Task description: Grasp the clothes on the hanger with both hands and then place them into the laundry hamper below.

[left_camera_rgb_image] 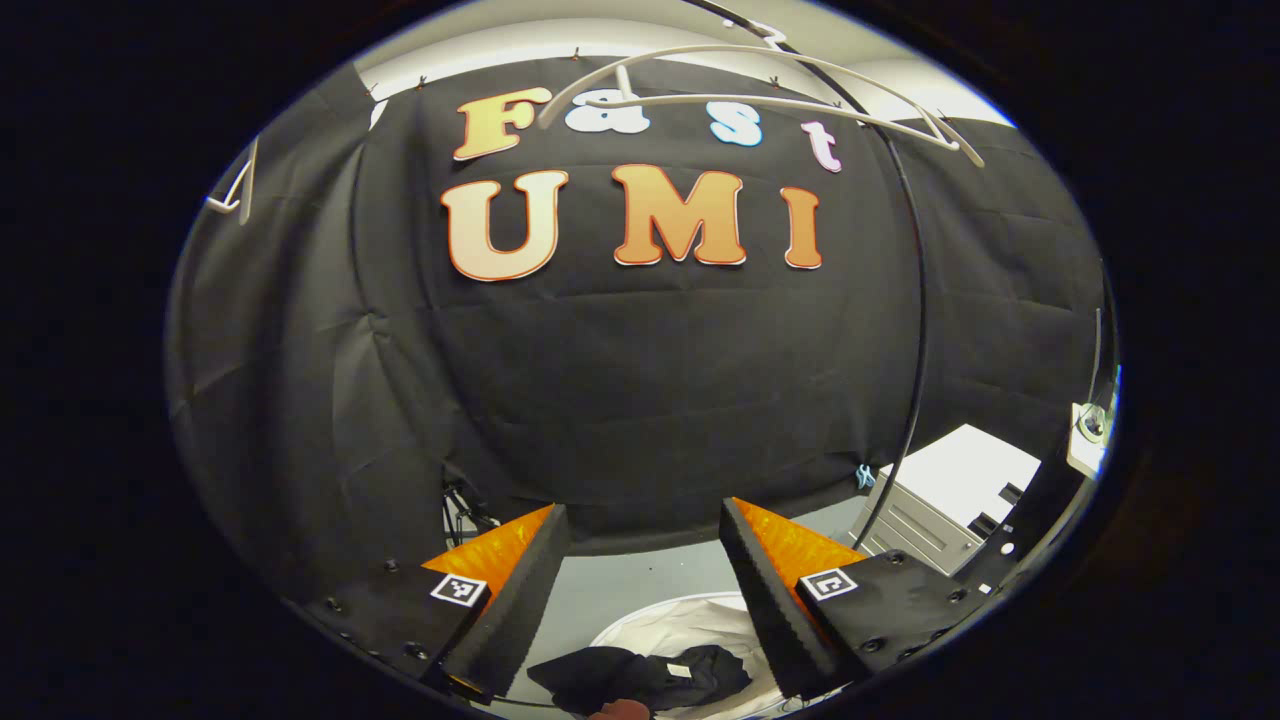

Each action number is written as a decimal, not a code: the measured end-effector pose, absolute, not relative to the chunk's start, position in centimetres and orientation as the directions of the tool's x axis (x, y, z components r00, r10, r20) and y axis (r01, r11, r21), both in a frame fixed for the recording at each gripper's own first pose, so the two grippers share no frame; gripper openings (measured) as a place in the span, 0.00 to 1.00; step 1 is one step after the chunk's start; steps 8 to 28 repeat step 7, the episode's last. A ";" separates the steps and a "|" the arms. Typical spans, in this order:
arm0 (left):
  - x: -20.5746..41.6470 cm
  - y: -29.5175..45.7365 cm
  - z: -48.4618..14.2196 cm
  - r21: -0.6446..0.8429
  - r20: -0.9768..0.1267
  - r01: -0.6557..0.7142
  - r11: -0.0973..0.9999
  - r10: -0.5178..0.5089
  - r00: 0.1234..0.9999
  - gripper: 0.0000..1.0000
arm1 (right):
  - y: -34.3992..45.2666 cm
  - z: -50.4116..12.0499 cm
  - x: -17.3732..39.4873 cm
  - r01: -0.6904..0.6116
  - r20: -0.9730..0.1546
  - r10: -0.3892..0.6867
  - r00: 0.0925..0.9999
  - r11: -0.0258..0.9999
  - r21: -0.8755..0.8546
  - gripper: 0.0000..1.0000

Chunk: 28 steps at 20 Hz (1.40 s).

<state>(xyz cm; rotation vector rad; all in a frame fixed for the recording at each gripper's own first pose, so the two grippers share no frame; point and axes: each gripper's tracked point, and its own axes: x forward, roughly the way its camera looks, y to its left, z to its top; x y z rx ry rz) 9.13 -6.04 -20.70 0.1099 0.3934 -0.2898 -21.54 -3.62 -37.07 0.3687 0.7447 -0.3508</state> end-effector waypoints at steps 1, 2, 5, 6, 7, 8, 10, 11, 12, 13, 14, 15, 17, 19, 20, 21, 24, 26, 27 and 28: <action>8.9 -6.8 -21.1 0.054 -0.398 0.316 0.947 -0.270 0.877 0.98 | -4.1 -37.4 -23.3 0.467 -0.719 -0.199 0.665 0.863 0.193 0.94; 8.8 -7.3 -21.2 0.057 -0.402 0.335 0.941 -0.285 0.870 0.98 | -5.0 -37.5 -25.5 0.503 -0.732 -0.232 0.640 0.847 0.171 0.94; 8.1 -9.2 -22.0 0.052 -0.411 0.388 0.920 -0.334 0.848 0.98 | -6.1 -36.6 -31.8 0.628 -0.762 -0.292 0.578 0.755 0.187 0.94; 7.8 -9.7 -22.3 0.049 -0.416 0.402 0.914 -0.347 0.840 0.98 | -6.4 -36.1 -33.4 0.667 -0.766 -0.314 0.561 0.720 0.193 0.94; 7.8 -10.2 -22.4 0.042 -0.419 0.415 0.909 -0.361 0.833 0.98 | -6.6 -35.8 -35.3 0.703 -0.768 -0.340 0.543 0.685 0.194 0.94; 7.8 -10.2 -22.4 0.042 -0.419 0.415 0.909 -0.361 0.833 0.98 | -6.6 -35.8 -35.3 0.703 -0.768 -0.340 0.543 0.685 0.194 0.94; 7.8 -10.2 -22.4 0.042 -0.419 0.415 0.909 -0.361 0.833 0.98 | -6.6 -35.8 -35.3 0.703 -0.768 -0.340 0.543 0.685 0.194 0.94; 7.8 -10.2 -22.4 0.042 -0.419 0.415 0.909 -0.361 0.833 0.98 | -6.6 -35.8 -35.3 0.703 -0.768 -0.340 0.543 0.685 0.194 0.94; 7.8 -10.2 -22.4 0.042 -0.419 0.415 0.909 -0.361 0.833 0.98 | -6.6 -35.8 -35.3 0.703 -0.768 -0.340 0.543 0.685 0.194 0.94; 7.8 -10.2 -22.4 0.042 -0.419 0.415 0.909 -0.361 0.833 0.98 | -6.6 -35.8 -35.3 0.703 -0.768 -0.340 0.543 0.685 0.194 0.94; 7.8 -10.2 -22.4 0.042 -0.419 0.415 0.909 -0.361 0.833 0.98 | -6.6 -35.8 -35.3 0.703 -0.768 -0.340 0.543 0.685 0.194 0.94; 7.8 -10.2 -22.4 0.042 -0.419 0.415 0.909 -0.361 0.833 0.98 | -6.6 -35.8 -35.3 0.703 -0.768 -0.340 0.543 0.685 0.194 0.94; 7.8 -10.2 -22.4 0.042 -0.419 0.415 0.909 -0.361 0.833 0.98 | -6.6 -35.8 -35.3 0.703 -0.768 -0.340 0.543 0.685 0.194 0.94; 7.8 -10.2 -22.4 0.042 -0.419 0.415 0.909 -0.361 0.833 0.98 | -6.6 -35.8 -35.3 0.703 -0.768 -0.340 0.543 0.685 0.194 0.94; 7.8 -10.2 -22.4 0.042 -0.419 0.415 0.909 -0.361 0.833 0.98 | -6.6 -35.8 -35.3 0.703 -0.768 -0.340 0.543 0.685 0.194 0.94; 7.8 -10.2 -22.4 0.042 -0.419 0.415 0.909 -0.361 0.833 0.98 | -6.6 -35.8 -35.3 0.703 -0.768 -0.340 0.543 0.685 0.194 0.94; 7.8 -10.2 -22.4 0.042 -0.419 0.415 0.909 -0.361 0.833 0.98 | -6.6 -35.8 -35.3 0.703 -0.768 -0.340 0.543 0.685 0.194 0.94; 7.8 -10.2 -22.4 0.042 -0.419 0.415 0.909 -0.361 0.833 0.98 | -6.6 -35.8 -35.3 0.703 -0.768 -0.340 0.543 0.685 0.194 0.94; 7.8 -10.2 -22.4 0.042 -0.419 0.415 0.909 -0.361 0.833 0.98 | -6.6 -35.8 -35.3 0.703 -0.768 -0.340 0.543 0.685 0.194 0.94; 7.8 -10.2 -22.4 0.042 -0.419 0.415 0.909 -0.361 0.833 0.98 | -6.6 -35.8 -35.3 0.703 -0.768 -0.340 0.543 0.685 0.194 0.94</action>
